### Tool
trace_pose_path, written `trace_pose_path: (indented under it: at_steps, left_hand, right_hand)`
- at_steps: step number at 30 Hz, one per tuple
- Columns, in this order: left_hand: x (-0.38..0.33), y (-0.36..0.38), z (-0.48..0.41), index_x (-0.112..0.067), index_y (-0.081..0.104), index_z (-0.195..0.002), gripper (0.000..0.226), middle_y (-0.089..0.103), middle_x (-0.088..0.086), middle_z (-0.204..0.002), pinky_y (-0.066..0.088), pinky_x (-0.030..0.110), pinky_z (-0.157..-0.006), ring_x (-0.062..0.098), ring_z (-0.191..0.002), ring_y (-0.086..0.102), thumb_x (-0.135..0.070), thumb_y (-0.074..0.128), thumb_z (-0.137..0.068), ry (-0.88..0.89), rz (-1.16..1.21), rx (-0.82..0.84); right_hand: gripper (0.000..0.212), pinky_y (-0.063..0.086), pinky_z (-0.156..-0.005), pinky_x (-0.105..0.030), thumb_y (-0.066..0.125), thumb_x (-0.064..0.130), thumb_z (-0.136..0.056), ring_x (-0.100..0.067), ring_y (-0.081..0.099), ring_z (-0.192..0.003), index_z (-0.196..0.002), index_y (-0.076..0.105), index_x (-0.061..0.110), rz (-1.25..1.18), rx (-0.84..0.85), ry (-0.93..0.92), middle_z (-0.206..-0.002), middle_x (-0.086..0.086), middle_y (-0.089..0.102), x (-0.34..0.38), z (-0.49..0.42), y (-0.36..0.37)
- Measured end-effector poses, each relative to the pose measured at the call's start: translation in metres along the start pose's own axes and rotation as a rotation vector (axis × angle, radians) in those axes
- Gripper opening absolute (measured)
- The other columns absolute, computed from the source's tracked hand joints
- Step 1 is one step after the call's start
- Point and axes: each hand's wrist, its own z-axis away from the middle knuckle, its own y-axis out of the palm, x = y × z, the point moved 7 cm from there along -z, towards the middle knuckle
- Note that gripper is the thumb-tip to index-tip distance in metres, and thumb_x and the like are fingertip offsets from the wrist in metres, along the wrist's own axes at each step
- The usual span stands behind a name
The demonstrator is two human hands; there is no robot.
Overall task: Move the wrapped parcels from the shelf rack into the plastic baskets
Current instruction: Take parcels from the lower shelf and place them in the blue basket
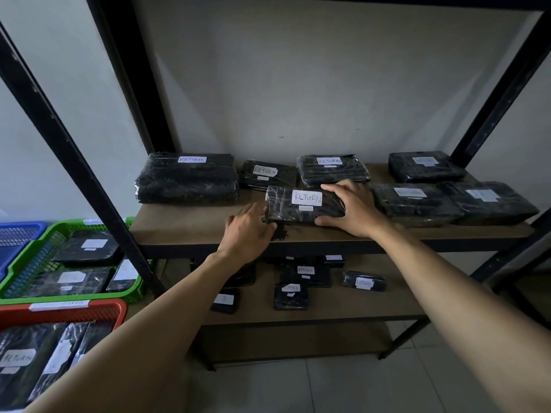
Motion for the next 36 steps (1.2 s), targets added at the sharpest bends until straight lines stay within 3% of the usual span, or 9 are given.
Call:
trace_pose_path:
  at_steps: [4,10,14,19,23,27,31,36]
  left_hand:
    - [-0.001,0.000,0.002,-0.019,0.047,-0.132,0.044,0.057,0.003,-0.127,0.029,0.042,-0.100,0.023,-0.120,0.050,-0.032,0.058,-0.091,0.010,-0.019,-0.002]
    - [0.003,-0.004,0.008,-0.021,0.045,-0.133,0.045,0.056,-0.001,-0.129,0.026,0.039,-0.101,0.020,-0.121,0.049,-0.034,0.057,-0.091,-0.006,0.001,-0.012]
    - [0.009,-0.019,0.030,-0.020,0.045,-0.135,0.047,0.054,-0.001,-0.133,0.026,0.033,-0.096,0.018,-0.123,0.048,-0.037,0.056,-0.093,0.035,0.062,-0.158]
    - [0.036,-0.046,0.080,-0.015,0.045,-0.136,0.048,0.053,-0.002,-0.131,0.028,0.028,-0.101,0.014,-0.120,0.049,-0.038,0.055,-0.094,0.052,0.107,-0.330]
    - [0.069,-0.064,0.118,-0.016,0.048,-0.131,0.044,0.056,-0.003,-0.125,0.028,0.027,-0.097,0.016,-0.116,0.052,-0.035,0.056,-0.092,-0.004,0.050,-0.322]
    - [0.103,-0.089,0.158,-0.017,0.051,-0.129,0.043,0.057,0.000,-0.125,0.030,0.033,-0.099,0.021,-0.117,0.051,-0.036,0.057,-0.091,-0.033,-0.068,-0.261]
    - [0.137,-0.117,0.207,-0.017,0.050,-0.133,0.048,0.055,-0.001,-0.133,0.029,0.037,-0.104,0.021,-0.125,0.047,-0.039,0.056,-0.090,-0.030,-0.154,-0.187]
    - [0.200,-0.158,0.284,-0.019,0.055,-0.128,0.051,0.057,-0.002,-0.131,0.030,0.042,-0.103,0.020,-0.125,0.049,-0.044,0.049,-0.084,-0.086,-0.214,-0.144]
  right_hand:
    - [0.092,0.025,-0.106,-0.044,0.062,0.074,-0.068,-0.023,0.033,-0.129,-0.145,0.040,0.030,0.022,-0.031,-0.027,-0.140,0.001,0.040,0.003,0.003,0.000]
    - [0.102,0.019,-0.110,-0.042,0.070,0.069,-0.070,-0.022,0.028,-0.137,-0.151,0.025,0.029,0.055,0.131,-0.010,-0.150,0.001,0.034,0.003,0.008,0.012]
    - [0.096,0.019,-0.111,-0.041,0.074,0.065,-0.069,-0.020,0.030,-0.137,-0.148,0.033,0.028,0.004,0.029,-0.063,-0.148,0.002,0.037,0.021,0.022,0.012]
    - [0.099,0.032,-0.106,-0.043,0.060,0.077,-0.063,-0.019,0.042,-0.122,-0.142,0.041,0.020,-0.096,-0.097,-0.123,-0.132,-0.001,0.048,0.054,0.048,0.030]
    - [0.093,0.033,-0.104,-0.037,0.063,0.071,-0.067,-0.022,0.045,-0.119,-0.139,0.042,0.016,-0.218,-0.217,-0.147,-0.129,-0.004,0.050,0.093,0.073,0.043]
    - [0.094,0.022,-0.103,-0.019,0.063,0.069,-0.068,-0.023,0.045,-0.123,-0.141,0.042,0.015,-0.218,-0.224,-0.161,-0.134,-0.006,0.049,0.150,0.098,0.067]
    - [0.095,0.035,-0.103,-0.041,0.060,0.072,-0.068,-0.024,0.045,-0.121,-0.143,0.040,0.019,-0.219,-0.227,-0.130,-0.133,-0.004,0.049,0.208,0.123,0.091]
    - [0.095,0.031,-0.100,-0.042,0.056,0.072,-0.070,-0.024,0.043,-0.119,-0.147,0.035,0.020,-0.237,-0.210,-0.140,-0.133,-0.005,0.047,0.295,0.157,0.122]
